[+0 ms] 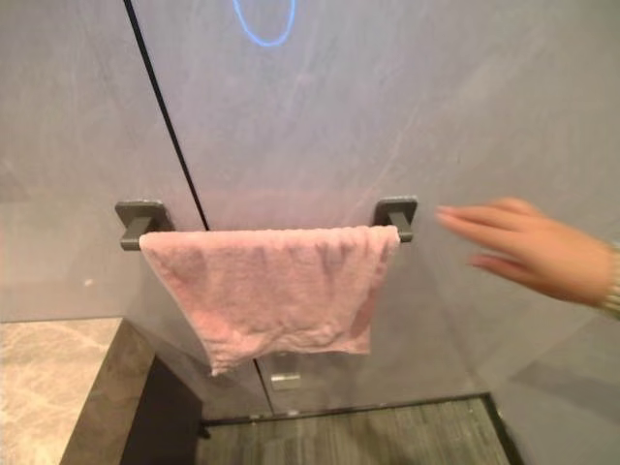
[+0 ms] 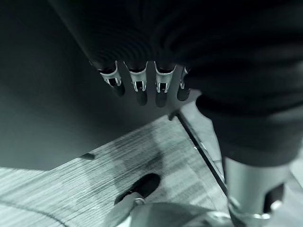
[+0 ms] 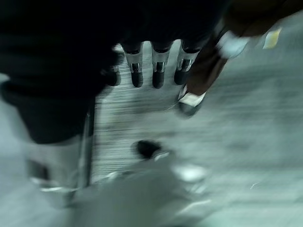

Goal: Put brush and paste in cup on sink, flatten towel.

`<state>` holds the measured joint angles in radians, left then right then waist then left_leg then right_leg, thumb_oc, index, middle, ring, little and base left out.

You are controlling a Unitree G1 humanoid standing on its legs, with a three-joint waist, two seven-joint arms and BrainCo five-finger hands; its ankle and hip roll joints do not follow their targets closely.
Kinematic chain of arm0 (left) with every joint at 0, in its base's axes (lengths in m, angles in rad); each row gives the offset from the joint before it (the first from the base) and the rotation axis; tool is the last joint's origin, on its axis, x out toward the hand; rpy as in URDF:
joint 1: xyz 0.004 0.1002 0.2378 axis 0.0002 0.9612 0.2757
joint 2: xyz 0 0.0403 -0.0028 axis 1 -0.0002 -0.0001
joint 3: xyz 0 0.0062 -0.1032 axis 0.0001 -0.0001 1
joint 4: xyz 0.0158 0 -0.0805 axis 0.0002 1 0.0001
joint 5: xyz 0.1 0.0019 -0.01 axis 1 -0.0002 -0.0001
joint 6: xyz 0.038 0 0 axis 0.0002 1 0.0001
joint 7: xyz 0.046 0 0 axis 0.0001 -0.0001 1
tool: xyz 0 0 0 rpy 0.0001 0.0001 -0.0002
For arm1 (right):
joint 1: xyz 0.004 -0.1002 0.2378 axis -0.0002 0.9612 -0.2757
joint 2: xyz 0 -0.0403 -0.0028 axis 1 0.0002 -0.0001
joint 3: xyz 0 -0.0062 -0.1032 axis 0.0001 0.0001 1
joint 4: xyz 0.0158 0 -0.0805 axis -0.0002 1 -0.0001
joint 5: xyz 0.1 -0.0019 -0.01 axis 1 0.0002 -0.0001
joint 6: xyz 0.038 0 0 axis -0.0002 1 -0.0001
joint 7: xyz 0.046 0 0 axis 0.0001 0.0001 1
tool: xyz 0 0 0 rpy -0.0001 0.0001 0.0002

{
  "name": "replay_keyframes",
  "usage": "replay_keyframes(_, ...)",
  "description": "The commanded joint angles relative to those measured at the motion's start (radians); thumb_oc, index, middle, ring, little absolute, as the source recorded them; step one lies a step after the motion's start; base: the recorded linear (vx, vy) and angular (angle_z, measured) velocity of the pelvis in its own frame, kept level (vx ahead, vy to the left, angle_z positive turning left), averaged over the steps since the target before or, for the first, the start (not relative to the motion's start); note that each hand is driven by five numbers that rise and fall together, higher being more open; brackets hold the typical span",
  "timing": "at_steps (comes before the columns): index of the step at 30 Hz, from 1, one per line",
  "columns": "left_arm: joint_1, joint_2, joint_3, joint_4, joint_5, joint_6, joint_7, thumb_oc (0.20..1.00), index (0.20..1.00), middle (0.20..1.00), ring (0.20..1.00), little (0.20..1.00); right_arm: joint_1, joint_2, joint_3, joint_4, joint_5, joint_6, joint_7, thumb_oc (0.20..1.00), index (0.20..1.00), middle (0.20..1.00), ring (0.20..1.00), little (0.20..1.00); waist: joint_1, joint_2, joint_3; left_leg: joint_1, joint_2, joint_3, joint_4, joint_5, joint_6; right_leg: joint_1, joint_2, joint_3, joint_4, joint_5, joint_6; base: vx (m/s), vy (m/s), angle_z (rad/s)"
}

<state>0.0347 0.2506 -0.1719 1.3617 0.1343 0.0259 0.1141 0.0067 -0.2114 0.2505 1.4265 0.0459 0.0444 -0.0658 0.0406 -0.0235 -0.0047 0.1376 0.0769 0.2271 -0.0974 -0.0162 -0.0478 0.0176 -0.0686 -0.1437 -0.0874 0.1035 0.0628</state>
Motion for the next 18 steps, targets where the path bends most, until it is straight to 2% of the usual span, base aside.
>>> replay_keyframes(1, -0.050, -0.009, -0.015, 0.028, 0.012, -0.027, 0.020, 1.000, 1.000, 1.000, 1.000, 1.000, -0.036, -0.002, 0.054, 0.039, -0.112, 0.001, 0.005, 1.000, 1.000, 1.000, 1.000, 1.000, 0.003, -0.016, 0.020, -0.050, 0.041, 0.003, 0.010, 0.050, -0.050, 0.045, -0.085, 0.014, 0.002, 0.004, 0.080, 0.00, 0.000, 0.00)
replay_keyframes(3, -0.037, -0.011, 0.012, 0.050, -0.007, -0.028, 0.017, 1.000, 1.000, 1.000, 1.000, 1.000, -0.004, 0.003, -0.008, 0.033, -0.043, -0.003, 0.007, 1.000, 1.000, 1.000, 1.000, 1.000, -0.005, -0.017, 0.021, -0.051, 0.041, 0.004, 0.010, 0.052, -0.050, 0.045, -0.082, 0.015, 0.001, 0.002, 0.081, 0.00, 0.000, 0.00)
replay_keyframes(8, -0.041, -0.029, -0.019, 0.032, 0.001, -0.035, 0.032, 1.000, 1.000, 1.000, 1.000, 1.000, -0.030, 0.010, 0.030, -0.023, -0.049, -0.023, -0.008, 1.000, 1.000, 1.000, 1.000, 1.000, -0.004, -0.016, 0.022, -0.057, 0.041, 0.008, 0.010, 0.055, -0.049, 0.037, -0.081, 0.022, 0.000, 0.004, 0.081, 0.00, 0.000, -0.01)
replay_keyframes(12, -0.055, -0.027, -0.057, 0.000, 0.024, -0.044, 0.071, 1.000, 1.000, 1.000, 1.000, 1.000, -0.062, -0.009, 0.083, -0.111, -0.145, -0.050, -0.091, 1.000, 1.000, 1.000, 1.000, 1.000, -0.005, -0.014, 0.029, -0.064, 0.041, 0.012, 0.010, 0.058, -0.049, 0.028, -0.081, 0.028, 0.000, 0.008, 0.084, 0.00, 0.000, 0.00)
replay_keyframes(18, -0.066, -0.010, -0.075, -0.032, 0.041, -0.051, 0.101, 1.000, 1.000, 1.000, 1.000, 1.000, -0.060, -0.015, 0.078, -0.150, -0.095, -0.060, -0.098, 1.000, 1.000, 1.000, 1.000, 1.000, -0.011, -0.015, 0.030, -0.069, 0.040, 0.011, 0.010, 0.057, -0.050, 0.023, -0.082, 0.027, 0.000, 0.009, 0.084, 0.00, 0.000, 0.00)
